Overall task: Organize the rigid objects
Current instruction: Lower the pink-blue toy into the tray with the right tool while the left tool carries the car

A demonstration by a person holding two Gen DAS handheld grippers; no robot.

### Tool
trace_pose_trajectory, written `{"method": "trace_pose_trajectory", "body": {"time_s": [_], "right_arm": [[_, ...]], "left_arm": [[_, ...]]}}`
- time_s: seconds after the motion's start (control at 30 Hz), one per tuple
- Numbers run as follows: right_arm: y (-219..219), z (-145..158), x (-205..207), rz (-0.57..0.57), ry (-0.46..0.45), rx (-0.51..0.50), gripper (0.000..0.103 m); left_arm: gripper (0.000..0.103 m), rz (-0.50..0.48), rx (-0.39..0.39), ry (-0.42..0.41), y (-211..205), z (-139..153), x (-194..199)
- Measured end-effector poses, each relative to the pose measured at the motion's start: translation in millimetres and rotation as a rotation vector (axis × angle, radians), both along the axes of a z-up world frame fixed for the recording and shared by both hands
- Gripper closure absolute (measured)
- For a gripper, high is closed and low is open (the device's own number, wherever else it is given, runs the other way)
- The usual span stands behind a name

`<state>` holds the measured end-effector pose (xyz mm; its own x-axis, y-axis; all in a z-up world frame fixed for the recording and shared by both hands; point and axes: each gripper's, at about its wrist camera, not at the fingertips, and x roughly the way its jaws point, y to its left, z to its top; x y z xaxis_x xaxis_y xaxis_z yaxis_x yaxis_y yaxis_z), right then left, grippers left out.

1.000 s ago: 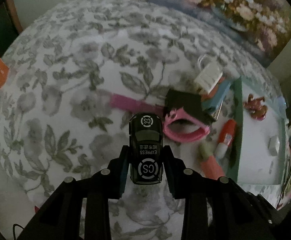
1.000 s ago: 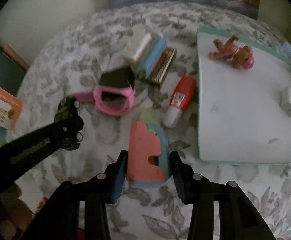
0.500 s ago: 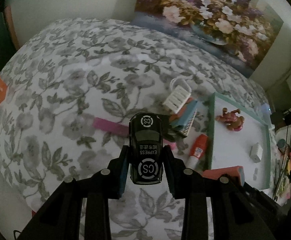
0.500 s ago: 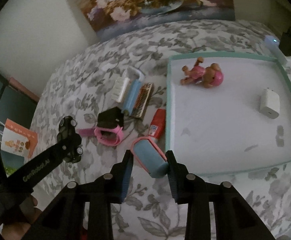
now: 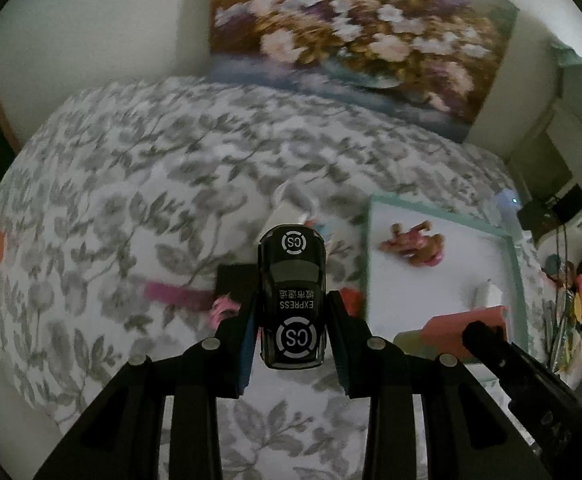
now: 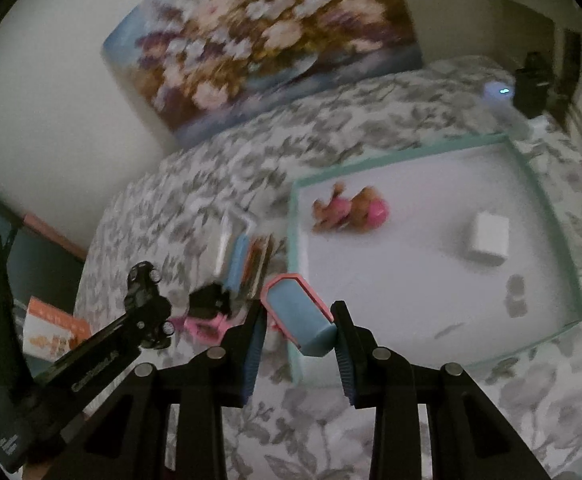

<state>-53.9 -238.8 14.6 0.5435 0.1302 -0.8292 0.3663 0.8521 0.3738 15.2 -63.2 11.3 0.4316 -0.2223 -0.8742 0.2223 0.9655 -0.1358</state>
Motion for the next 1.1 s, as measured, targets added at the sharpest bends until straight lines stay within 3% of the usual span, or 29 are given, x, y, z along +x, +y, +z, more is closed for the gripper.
{"method": "trace_pose_trajectory", "body": {"time_s": [0.27, 0.47, 0.63, 1.1], "right_arm": [[-49.6, 14.9, -16.5, -0.165, -0.007, -0.09, 0.068], [-87.7, 20.0, -35.3, -0.283, 0.004, -0.142, 0.068], [-106.9, 13.7, -47.3, -0.346, 0.044, -0.168, 0.068], [-106.6, -36.2, -34.5, -0.304, 0.203, -0.173, 0.07]], "left_arm": [[0.068, -0.115, 0.025, -0.036, -61.0, 12.9, 0.2], [0.068, -0.198, 0.02, -0.045, -91.9, -5.8, -10.3], [0.068, -0.224, 0.016, 0.002, -102.4, -22.3, -10.9], [0.068, -0.341, 0.128, 0.063, -133.4, -69.2, -29.9]]}}
